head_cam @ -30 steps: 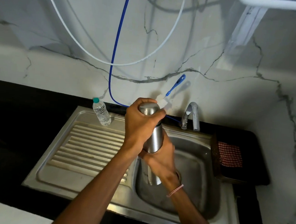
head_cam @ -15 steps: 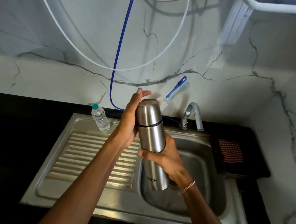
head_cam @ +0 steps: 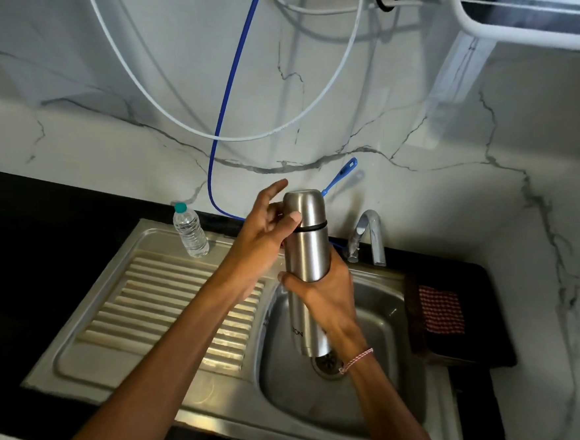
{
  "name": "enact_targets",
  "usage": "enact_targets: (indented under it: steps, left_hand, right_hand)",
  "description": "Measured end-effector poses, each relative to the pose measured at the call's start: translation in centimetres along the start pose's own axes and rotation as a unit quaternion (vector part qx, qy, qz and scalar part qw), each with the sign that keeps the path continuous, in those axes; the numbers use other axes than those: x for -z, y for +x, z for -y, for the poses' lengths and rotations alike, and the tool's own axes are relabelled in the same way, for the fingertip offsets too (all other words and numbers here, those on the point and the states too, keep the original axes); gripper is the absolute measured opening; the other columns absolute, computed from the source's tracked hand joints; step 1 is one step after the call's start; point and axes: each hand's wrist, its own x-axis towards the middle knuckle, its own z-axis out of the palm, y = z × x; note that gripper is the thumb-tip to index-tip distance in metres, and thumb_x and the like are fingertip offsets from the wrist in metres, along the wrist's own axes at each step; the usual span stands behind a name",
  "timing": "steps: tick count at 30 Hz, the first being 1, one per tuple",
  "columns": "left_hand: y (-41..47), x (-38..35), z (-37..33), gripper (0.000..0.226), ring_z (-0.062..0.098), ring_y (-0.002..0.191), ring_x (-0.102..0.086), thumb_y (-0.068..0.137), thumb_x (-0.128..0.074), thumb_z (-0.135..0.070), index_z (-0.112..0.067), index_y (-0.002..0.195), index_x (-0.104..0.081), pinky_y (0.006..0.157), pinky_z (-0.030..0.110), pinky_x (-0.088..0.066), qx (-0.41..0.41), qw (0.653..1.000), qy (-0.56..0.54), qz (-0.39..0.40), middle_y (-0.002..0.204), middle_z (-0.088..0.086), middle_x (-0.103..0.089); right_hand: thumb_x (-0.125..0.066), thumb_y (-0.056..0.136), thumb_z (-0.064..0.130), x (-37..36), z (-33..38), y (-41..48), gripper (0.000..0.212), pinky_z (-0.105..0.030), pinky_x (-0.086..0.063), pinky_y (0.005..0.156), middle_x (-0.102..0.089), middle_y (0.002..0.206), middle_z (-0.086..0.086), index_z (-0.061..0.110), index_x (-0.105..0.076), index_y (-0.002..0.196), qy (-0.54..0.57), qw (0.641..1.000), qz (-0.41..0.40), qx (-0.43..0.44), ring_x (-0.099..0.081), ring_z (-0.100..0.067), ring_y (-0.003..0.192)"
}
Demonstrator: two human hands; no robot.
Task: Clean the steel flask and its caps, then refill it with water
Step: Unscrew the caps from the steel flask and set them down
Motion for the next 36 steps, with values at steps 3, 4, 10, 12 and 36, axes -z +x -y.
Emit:
enact_targets:
  steps: [3,4,10,12,36]
  left_hand:
    - [0.0,0.5,-0.3,0.080,0.010,0.114,-0.069,0.086,-0.080,-0.019,-0.033,0.153,-0.038,0.098,0.028,-0.054,-0.001,1.000,0.015,-0.014,0.125,0.004,-0.071]
    - [0.0,0.7,-0.5,0.085,0.010,0.112,-0.070,0.082,-0.084,-0.024,-0.035,0.153,-0.037,0.099,0.030,-0.054,0.005,1.000,0.018,-0.013,0.124,0.004,-0.072]
    - [-0.1,-0.2,-0.8,0.070,-0.002,0.097,-0.067,0.072,-0.087,-0.055,-0.032,0.133,-0.062,0.089,0.030,-0.059,-0.054,0.972,0.217,-0.076,0.111,-0.011,-0.069]
    - [-0.3,-0.6,-0.9,0.067,0.001,0.090,-0.068,0.062,-0.083,-0.070,-0.029,0.113,-0.070,0.082,0.033,-0.060,-0.077,0.952,0.269,-0.127,0.102,-0.010,-0.070]
    - [-2.9,3.1,2.4,0.088,0.024,0.120,-0.064,0.042,-0.099,-0.054,-0.017,0.114,-0.064,0.101,0.035,-0.054,-0.019,0.996,-0.087,-0.016,0.116,0.003,-0.071]
  right_hand:
    - [-0.090,0.058,0.031,0.5,0.0,-0.4,0.063,-0.036,-0.062,0.073,-0.069,0.093,0.012,0.044,-0.055,0.108,-0.003,1.000,0.018,0.020,-0.069,-0.005,0.082]
    - [-0.090,0.058,0.032,0.6,0.0,-0.6,0.063,-0.035,-0.062,0.073,-0.069,0.093,0.012,0.046,-0.054,0.107,-0.005,1.000,0.019,0.023,-0.069,-0.004,0.082]
    - [-0.089,0.057,0.039,0.4,-0.2,-1.2,0.070,-0.031,-0.062,0.070,-0.069,0.094,0.014,0.035,-0.055,0.119,-0.054,0.998,-0.002,0.036,-0.068,-0.003,0.078]
    - [-0.089,0.058,0.043,0.4,-0.2,-1.5,0.072,-0.027,-0.061,0.070,-0.068,0.092,0.015,0.034,-0.054,0.120,-0.086,0.995,-0.015,0.045,-0.068,-0.003,0.077]
    - [-0.092,0.055,0.039,2.3,-3.0,-2.5,0.064,-0.030,-0.061,0.066,-0.068,0.087,0.018,0.052,-0.051,0.102,-0.026,0.995,-0.049,0.083,-0.069,-0.005,0.076]
